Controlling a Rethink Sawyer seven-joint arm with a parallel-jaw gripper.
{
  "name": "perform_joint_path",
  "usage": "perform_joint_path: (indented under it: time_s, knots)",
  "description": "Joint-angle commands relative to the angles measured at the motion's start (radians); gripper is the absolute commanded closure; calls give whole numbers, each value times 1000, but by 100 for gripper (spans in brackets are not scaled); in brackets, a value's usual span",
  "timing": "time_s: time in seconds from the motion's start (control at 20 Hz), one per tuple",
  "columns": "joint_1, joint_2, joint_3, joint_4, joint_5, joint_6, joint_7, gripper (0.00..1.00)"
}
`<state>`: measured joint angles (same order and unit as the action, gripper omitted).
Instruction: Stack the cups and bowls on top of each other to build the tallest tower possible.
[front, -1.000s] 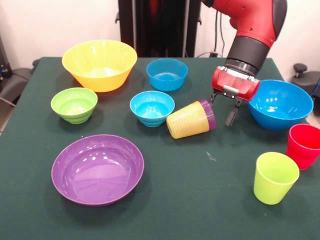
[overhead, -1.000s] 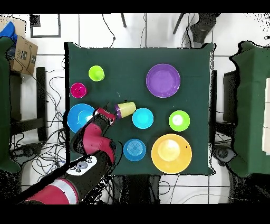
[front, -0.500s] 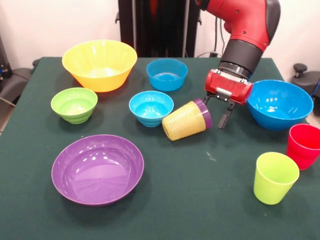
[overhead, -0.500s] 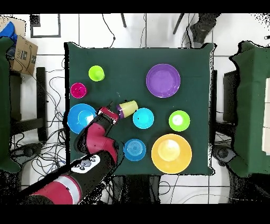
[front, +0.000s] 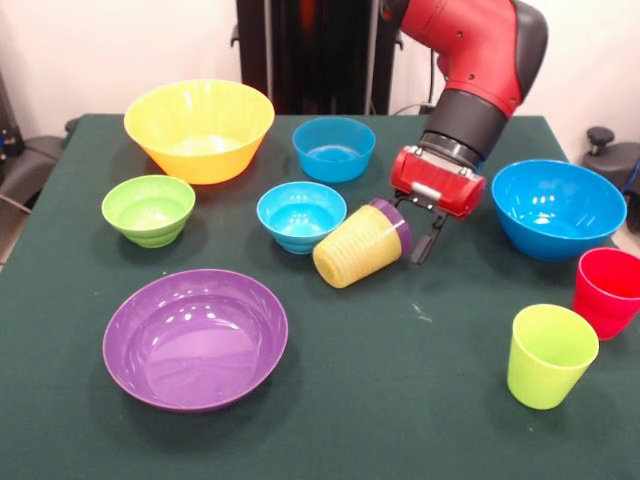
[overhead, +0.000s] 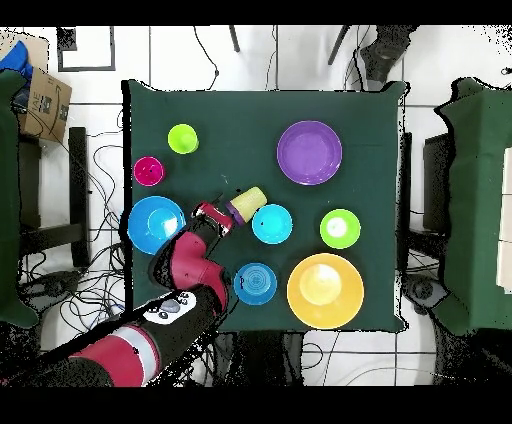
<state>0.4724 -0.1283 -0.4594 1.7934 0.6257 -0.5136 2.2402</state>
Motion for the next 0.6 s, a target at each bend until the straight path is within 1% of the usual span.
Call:
perform_joint_path:
  time_s: [0.05,0.25,0.35,0.4,0.45,0.6]
  knots:
    - [9,46,68,10,119,-39,204,0]
    - [41,55,54,24,194,-47,182,0]
    - [41,56,45,25,201,-45,167,0]
    - [53,64,31,24,219,-36,142,0]
    - [59,69,21,22,229,-27,121,100]
    - [79,72,14,31,273,-41,126,100]
